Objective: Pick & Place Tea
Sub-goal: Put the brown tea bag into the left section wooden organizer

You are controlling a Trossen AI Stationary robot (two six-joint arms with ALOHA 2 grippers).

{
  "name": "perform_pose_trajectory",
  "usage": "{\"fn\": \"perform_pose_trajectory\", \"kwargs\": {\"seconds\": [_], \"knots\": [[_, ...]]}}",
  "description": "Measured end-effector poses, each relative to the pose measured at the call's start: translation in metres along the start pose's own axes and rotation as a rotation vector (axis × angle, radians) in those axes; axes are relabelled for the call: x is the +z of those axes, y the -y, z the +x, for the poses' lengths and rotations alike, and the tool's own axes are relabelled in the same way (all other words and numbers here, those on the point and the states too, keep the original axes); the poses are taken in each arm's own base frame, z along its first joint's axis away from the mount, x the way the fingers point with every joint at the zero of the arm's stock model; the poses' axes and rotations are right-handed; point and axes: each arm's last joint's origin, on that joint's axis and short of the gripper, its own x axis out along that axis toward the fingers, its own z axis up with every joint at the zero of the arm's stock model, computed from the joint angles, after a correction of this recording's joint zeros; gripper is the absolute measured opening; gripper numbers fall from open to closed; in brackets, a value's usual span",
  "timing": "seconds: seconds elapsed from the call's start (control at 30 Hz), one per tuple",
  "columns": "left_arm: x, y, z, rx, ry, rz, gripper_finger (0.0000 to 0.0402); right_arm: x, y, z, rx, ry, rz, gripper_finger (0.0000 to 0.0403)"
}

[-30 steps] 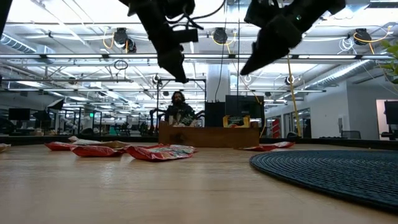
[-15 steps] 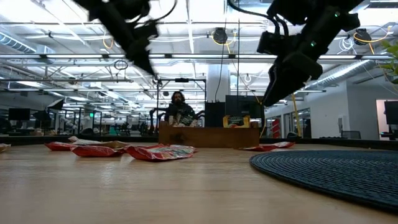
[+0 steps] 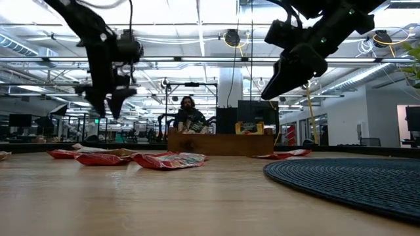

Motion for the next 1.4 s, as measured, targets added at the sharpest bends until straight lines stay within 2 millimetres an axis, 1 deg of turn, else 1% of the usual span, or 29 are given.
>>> {"fn": "perform_pose_trajectory", "kwargs": {"seconds": [0.07,0.13,0.27,0.4,0.57,0.67,0.8,0.93,1.0,1.07,1.13,1.23,1.33,1.4], "knots": [[0.000,-0.009,0.017,0.042,-0.086,-0.034,0.0251,0.001,0.000,0.000,0.000,0.006,-0.002,0.0155],[0.002,-0.017,0.033,0.080,-0.156,-0.070,0.0253,0.001,0.000,0.000,0.000,0.005,-0.003,0.0155],[0.010,-0.030,0.058,0.144,-0.269,-0.117,0.0238,0.001,0.000,0.000,0.001,0.005,-0.018,0.0155],[0.027,-0.026,0.067,0.172,-0.281,-0.112,0.0209,0.001,0.000,0.000,0.001,0.007,-0.022,0.0155],[0.040,-0.026,0.080,0.214,-0.342,-0.093,0.0176,0.001,0.000,0.000,0.001,0.012,-0.027,0.0155],[0.043,-0.027,0.090,0.244,-0.445,-0.079,0.0156,0.001,0.000,0.000,0.001,0.015,-0.031,0.0155],[0.038,-0.030,0.105,0.302,-0.610,-0.075,0.0114,0.002,0.000,0.000,0.001,0.017,-0.034,0.0155],[0.033,-0.026,0.115,0.316,-0.692,-0.060,0.0062,0.002,0.000,0.000,0.001,0.017,-0.034,0.0155],[0.031,-0.023,0.118,0.283,-0.724,-0.065,0.0036,0.002,0.000,0.000,0.001,0.017,-0.034,0.0155],[0.028,-0.019,0.118,0.252,-0.752,-0.034,0.0012,0.002,0.000,0.000,0.001,0.018,-0.034,0.0155],[0.027,-0.011,0.115,0.207,-0.769,-0.006,0.0007,0.002,0.000,0.000,0.001,0.018,-0.034,0.0155],[0.023,0.004,0.112,0.092,-0.810,0.035,0.0019,0.002,0.000,0.000,0.001,0.019,-0.041,0.0155],[0.018,0.025,0.106,-0.029,-0.834,0.122,0.0024,0.002,0.000,0.000,0.001,0.020,-0.040,0.0155],[0.015,0.039,0.103,-0.075,-0.831,0.195,0.0019,0.002,0.000,0.000,0.001,0.023,-0.039,0.0155]]}}
